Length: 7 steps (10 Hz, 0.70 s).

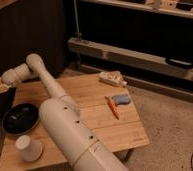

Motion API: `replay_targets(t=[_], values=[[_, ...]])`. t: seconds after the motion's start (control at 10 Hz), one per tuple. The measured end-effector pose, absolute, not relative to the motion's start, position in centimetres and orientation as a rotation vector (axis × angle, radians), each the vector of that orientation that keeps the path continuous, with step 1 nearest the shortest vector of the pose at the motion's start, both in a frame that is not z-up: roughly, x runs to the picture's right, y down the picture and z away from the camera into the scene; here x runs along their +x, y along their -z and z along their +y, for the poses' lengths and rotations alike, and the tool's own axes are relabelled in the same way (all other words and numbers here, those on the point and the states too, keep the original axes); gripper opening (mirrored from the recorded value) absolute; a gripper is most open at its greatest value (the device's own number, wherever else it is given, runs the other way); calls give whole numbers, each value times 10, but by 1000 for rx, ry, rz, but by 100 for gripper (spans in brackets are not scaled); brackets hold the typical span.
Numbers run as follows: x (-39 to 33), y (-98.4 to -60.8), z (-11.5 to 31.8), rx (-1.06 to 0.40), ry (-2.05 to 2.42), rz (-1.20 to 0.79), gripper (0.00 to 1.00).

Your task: Push the ceramic bowl across the table

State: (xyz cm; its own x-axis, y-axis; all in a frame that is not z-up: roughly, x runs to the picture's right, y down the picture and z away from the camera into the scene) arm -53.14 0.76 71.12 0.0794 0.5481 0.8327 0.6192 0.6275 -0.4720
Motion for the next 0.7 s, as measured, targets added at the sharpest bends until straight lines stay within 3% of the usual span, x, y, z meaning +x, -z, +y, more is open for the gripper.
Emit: replay_targets(t=[0.4,0.7], values=[[-537,-695,26,-971,108,-1540,0],[-540,-706,43,-969,111,-1449,0]])
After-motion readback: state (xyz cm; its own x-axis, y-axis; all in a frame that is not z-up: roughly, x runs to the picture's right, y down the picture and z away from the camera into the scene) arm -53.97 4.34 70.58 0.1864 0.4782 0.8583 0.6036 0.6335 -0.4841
